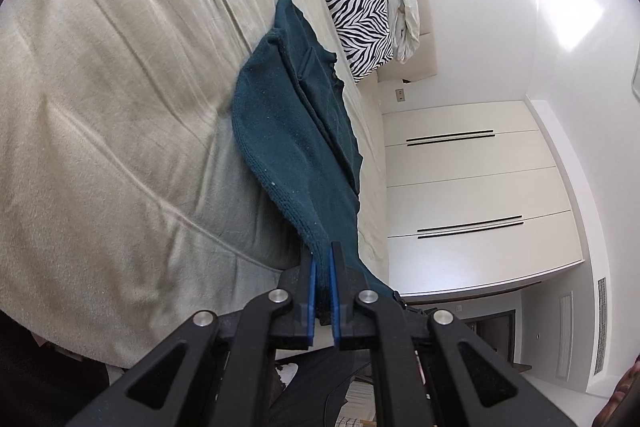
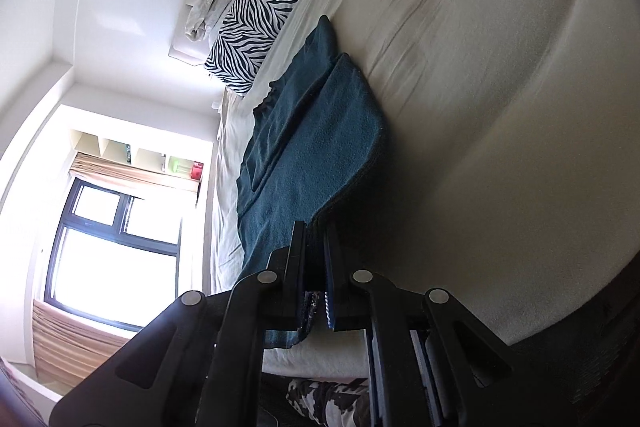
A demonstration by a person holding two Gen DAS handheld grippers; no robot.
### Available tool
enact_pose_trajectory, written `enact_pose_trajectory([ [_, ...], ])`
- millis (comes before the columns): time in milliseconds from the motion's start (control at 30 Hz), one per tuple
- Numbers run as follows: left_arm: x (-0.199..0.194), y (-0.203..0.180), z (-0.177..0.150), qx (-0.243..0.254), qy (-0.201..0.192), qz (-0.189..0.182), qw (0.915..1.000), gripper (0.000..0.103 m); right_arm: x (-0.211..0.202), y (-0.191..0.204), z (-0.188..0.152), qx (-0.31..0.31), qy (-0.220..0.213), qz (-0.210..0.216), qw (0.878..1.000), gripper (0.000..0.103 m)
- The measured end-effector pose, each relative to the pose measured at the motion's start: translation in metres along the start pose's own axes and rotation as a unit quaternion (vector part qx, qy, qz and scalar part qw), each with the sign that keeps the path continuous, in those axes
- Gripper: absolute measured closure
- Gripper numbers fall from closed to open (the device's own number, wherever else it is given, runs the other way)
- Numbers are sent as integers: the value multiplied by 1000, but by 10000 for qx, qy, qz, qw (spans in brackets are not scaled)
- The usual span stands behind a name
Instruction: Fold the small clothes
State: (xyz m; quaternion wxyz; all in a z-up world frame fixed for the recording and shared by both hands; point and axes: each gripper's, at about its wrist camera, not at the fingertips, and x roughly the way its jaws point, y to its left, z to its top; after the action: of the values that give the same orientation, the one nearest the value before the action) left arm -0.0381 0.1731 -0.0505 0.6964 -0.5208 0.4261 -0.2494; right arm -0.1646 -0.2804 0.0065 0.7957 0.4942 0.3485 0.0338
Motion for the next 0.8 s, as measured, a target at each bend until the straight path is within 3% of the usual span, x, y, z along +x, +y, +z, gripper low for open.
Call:
enact_pose_trajectory([
  [367, 20, -28, 64, -59, -412, -369, 9985, 97, 35, 57, 69, -329, -370, 215, 9985, 96],
  [800, 82, -61, 177, 130, -847, -330, 9958, 97, 122, 90, 175, -434, -741, -54, 9963, 96],
])
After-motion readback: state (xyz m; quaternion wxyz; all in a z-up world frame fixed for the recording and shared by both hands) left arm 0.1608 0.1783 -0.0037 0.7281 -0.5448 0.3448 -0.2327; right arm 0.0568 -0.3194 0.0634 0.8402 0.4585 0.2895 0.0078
